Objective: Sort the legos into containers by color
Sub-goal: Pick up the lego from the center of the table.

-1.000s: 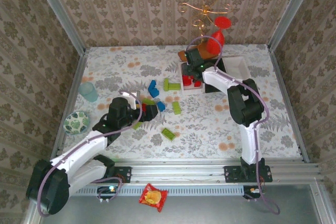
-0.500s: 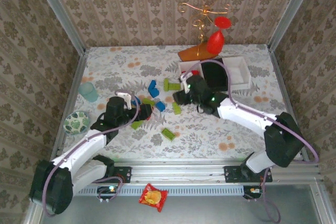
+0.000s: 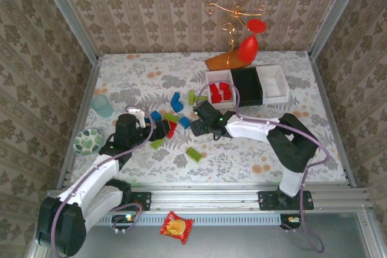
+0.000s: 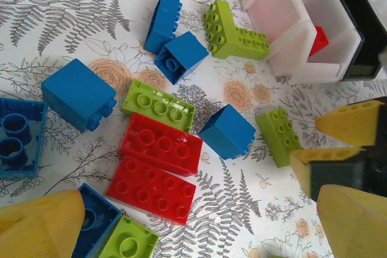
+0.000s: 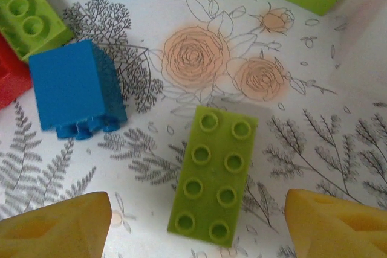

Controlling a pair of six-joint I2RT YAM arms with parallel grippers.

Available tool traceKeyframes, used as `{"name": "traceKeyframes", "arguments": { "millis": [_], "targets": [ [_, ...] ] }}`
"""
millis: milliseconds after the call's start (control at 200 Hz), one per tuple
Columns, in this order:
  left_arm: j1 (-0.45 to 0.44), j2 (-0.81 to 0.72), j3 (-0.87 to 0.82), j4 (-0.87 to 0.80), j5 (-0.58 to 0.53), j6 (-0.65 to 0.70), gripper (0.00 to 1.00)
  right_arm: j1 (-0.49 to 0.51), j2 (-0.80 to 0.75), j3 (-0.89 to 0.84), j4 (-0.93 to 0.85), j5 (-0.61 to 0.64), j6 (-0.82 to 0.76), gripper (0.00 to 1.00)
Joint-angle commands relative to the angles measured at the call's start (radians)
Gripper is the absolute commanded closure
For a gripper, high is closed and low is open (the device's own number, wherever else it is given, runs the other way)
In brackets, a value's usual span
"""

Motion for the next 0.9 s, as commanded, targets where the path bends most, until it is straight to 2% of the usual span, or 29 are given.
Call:
{"name": "traceKeyframes", "arguments": {
  "millis": [0,365,510,615,730,790,810,895],
  "targets": [
    [0.005,-0.013,-0.008,-0.006,0.014,-0.011,0.00,0.007,0.047,0.047,-0.048,0.056,0.024,0.24],
    [0.004,0.007,-0.007,0.023,0.020,-0.011,0.00,-0.010,0.174,0.095,-0.060,0.100,0.044,0.41],
    [0.001,0.024,-0.014,0.051,0.034,-0.014,0.00,-0.018,0.170,0.048,-0.017,0.082,0.064,0.54],
    [-0.022,0.032,-0.013,0.085,0.057,-0.007,0.00,-0.032,0.083,-0.017,0.038,0.076,0.060,0.62],
    [-0.079,0.042,-0.006,0.148,0.054,0.012,0.00,-0.080,-0.093,-0.094,0.081,0.039,0.049,0.66],
    [-0.094,0.062,0.007,0.193,0.050,0.016,0.00,-0.126,-0.188,-0.129,0.089,0.017,0.047,0.67],
    [-0.129,0.071,0.012,0.211,0.048,0.016,0.00,-0.144,-0.217,-0.139,0.089,0.011,0.048,0.68],
    [-0.180,0.136,0.043,0.283,0.049,0.017,0.00,-0.237,-0.321,-0.172,0.090,-0.006,0.048,0.68]
  ]
}}
